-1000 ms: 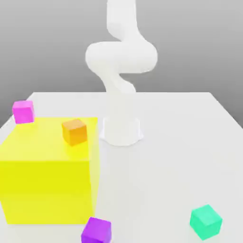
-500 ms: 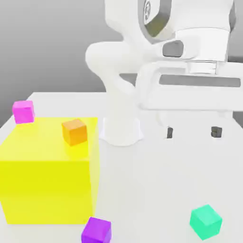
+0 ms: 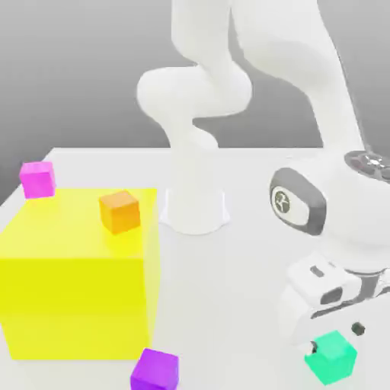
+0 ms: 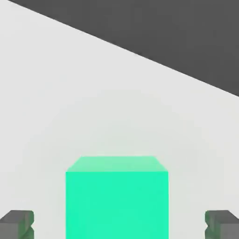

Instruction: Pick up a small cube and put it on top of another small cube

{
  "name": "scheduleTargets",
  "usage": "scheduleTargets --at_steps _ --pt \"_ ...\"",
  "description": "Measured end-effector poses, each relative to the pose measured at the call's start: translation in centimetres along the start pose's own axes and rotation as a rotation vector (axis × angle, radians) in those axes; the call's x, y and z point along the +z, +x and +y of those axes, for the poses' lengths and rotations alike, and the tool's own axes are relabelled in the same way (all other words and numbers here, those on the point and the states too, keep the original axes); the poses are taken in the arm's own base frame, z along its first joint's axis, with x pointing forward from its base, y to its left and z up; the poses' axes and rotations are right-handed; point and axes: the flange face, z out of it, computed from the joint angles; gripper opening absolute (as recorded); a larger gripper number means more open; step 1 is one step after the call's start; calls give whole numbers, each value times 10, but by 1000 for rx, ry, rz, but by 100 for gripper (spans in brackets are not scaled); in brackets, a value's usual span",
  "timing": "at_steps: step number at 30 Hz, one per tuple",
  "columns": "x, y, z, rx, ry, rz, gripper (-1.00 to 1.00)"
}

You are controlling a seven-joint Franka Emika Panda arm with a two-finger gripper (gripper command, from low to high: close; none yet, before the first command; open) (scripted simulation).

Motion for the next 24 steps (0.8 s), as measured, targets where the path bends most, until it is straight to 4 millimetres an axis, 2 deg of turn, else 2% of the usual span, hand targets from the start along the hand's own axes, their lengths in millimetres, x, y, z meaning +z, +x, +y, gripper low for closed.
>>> scheduleTargets --at_steps 4,5,6,11,16,19,21,24 --pt "0 0 0 0 1 1 -100" --pt "7 -1 0 0 0 0 -100" --pt "3 0 0 0 0 0 -100" --pt "-54 3 4 16 -5 3 -100" --pt "-112 48 69 262 -54 38 -100" --pt "-148 73 124 453 -74 51 -100" --pt "-171 81 156 565 -81 55 -100" --pt "-205 81 193 709 -82 57 -100"
